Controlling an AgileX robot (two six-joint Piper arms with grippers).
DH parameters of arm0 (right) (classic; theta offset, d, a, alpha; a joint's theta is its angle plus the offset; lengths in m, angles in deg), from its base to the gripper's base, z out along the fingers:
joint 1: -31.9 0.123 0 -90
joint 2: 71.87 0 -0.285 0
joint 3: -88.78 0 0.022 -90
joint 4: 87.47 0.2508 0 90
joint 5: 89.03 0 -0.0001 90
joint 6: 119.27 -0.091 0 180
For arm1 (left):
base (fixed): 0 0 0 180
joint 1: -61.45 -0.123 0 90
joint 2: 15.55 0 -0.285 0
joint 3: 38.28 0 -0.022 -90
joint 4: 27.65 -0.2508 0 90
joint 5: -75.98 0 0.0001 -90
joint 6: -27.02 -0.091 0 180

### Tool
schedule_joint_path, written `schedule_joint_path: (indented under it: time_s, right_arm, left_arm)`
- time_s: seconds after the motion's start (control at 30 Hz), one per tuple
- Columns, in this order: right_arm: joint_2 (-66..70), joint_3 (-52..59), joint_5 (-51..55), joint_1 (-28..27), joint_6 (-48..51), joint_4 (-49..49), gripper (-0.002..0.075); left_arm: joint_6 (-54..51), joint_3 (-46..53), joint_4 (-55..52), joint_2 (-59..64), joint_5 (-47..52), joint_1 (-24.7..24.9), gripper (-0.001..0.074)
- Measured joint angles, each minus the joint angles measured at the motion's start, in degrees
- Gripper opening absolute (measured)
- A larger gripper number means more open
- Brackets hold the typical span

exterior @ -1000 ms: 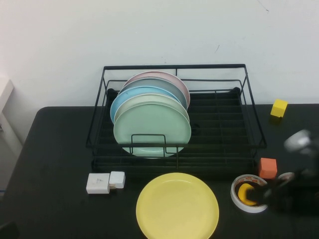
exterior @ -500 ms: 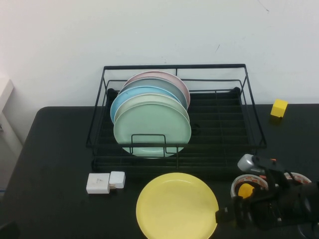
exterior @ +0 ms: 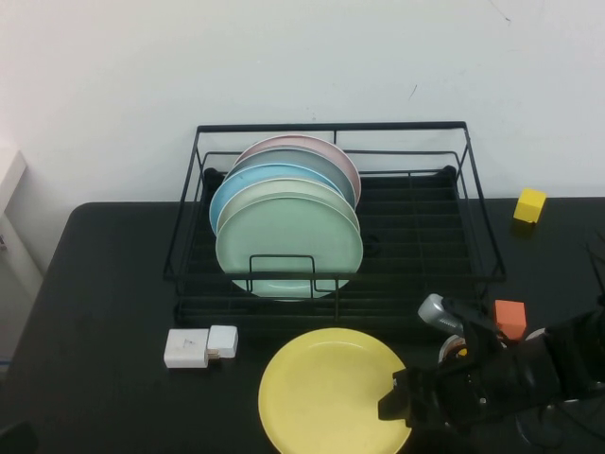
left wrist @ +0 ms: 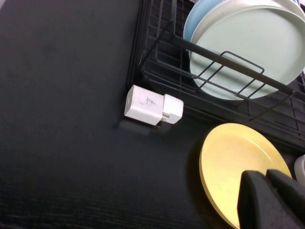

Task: Place plate on rack
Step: Pick up the plate from the table

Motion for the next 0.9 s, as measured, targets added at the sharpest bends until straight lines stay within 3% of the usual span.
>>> schedule_joint_path:
  time_s: [0.5,0.9]
  right_arm:
    - [0.6,-0.48,0.71,0.0,-4.61,-1.75,0.0356]
    - [-7.3,-0.48,-1.23,-4.41,-16.47,-24.48,0.0356]
  left_arm:
    - [0.0,0.0,0.0,0.0,0.0,0.0,-0.0001]
    - [0.0,0.0,0.19,0.0,0.0,0.0,-0.0001]
